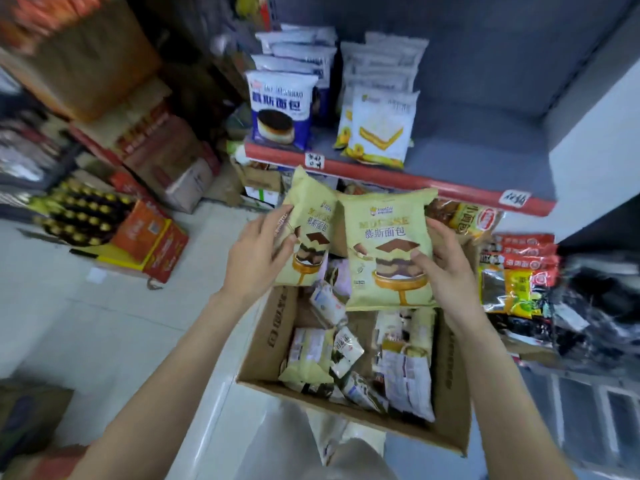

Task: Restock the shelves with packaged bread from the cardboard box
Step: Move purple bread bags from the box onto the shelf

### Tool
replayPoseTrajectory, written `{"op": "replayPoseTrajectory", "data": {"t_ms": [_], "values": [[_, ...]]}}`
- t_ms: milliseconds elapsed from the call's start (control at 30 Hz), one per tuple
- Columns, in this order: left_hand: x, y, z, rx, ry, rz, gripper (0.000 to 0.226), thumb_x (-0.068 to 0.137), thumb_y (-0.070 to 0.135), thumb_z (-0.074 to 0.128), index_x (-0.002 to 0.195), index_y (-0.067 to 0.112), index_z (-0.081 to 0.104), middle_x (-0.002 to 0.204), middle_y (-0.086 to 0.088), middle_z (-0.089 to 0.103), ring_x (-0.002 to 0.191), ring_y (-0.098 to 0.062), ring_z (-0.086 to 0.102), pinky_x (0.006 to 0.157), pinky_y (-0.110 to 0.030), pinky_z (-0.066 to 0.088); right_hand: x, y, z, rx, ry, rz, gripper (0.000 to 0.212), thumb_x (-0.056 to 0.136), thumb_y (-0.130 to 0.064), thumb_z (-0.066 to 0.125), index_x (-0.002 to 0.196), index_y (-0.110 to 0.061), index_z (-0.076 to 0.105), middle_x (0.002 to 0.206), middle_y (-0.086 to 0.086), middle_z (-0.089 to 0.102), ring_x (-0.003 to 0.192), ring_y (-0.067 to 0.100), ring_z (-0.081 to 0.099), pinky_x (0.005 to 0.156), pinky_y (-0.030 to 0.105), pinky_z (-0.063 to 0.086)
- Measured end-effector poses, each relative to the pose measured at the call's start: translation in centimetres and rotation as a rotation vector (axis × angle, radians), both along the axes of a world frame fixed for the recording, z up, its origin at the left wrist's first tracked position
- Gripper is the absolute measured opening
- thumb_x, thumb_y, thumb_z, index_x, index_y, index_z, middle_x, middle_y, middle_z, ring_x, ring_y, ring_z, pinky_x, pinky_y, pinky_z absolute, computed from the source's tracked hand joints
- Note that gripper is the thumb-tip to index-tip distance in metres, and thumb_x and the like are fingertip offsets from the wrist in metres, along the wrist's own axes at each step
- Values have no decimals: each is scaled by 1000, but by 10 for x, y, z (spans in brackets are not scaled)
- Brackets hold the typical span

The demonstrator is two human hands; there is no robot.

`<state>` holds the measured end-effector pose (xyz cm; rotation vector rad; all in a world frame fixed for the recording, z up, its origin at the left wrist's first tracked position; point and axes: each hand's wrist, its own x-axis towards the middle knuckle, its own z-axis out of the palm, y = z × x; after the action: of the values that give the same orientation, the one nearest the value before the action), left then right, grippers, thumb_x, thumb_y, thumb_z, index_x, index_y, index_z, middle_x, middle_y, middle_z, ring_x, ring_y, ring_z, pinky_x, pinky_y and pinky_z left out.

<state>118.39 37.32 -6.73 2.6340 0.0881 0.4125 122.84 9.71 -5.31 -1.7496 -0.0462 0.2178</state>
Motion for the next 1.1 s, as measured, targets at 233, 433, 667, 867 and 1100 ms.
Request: {"op": "replayPoseTrajectory", "data": {"t_ms": [233, 433, 667, 867, 1100], "values": [[55, 46, 114, -369, -324, 59, 40, 95, 41, 46, 134, 36, 36, 120, 11, 57, 103, -10, 60, 80, -37, 54, 51, 37, 124, 283, -71, 107, 43, 91, -8, 54, 113, -45, 52, 102, 8, 71, 82, 21, 69, 68, 33, 57], [109, 74, 205, -614, -478, -28, 37, 98, 30, 45, 134, 30, 36, 119, 0, 60, 90, 4, 61, 65, -15, 51, 93, 78, 220, 503, -110, 176, 38, 90, -11, 52, 123, -31, 50, 105, 5, 71, 81, 20, 71, 62, 33, 58], [188, 149, 274, -621, -594, -87, 42, 92, 31, 58, 127, 40, 36, 113, 7, 64, 104, -6, 61, 90, -41, 52, 162, 164, 298, 647, -216, 167, 48, 90, 7, 46, 132, -16, 41, 105, 9, 70, 79, 19, 70, 68, 36, 57], [273, 200, 322, -520, -575, -119, 59, 84, 20, 69, 132, 28, 35, 113, 7, 60, 99, 3, 55, 85, -28, 47, 215, 231, 322, 297, -498, -94, 49, 90, 2, 50, 122, -34, 40, 103, 8, 66, 91, 23, 66, 84, 44, 52], [390, 219, 336, -665, -358, -222, 62, 86, 4, 65, 134, 14, 26, 118, -5, 54, 106, -14, 53, 91, -34, 47, 256, 253, 317, 206, -568, -244, 45, 90, -5, 53, 116, -39, 39, 103, 2, 67, 98, 22, 65, 90, 47, 50]]}}
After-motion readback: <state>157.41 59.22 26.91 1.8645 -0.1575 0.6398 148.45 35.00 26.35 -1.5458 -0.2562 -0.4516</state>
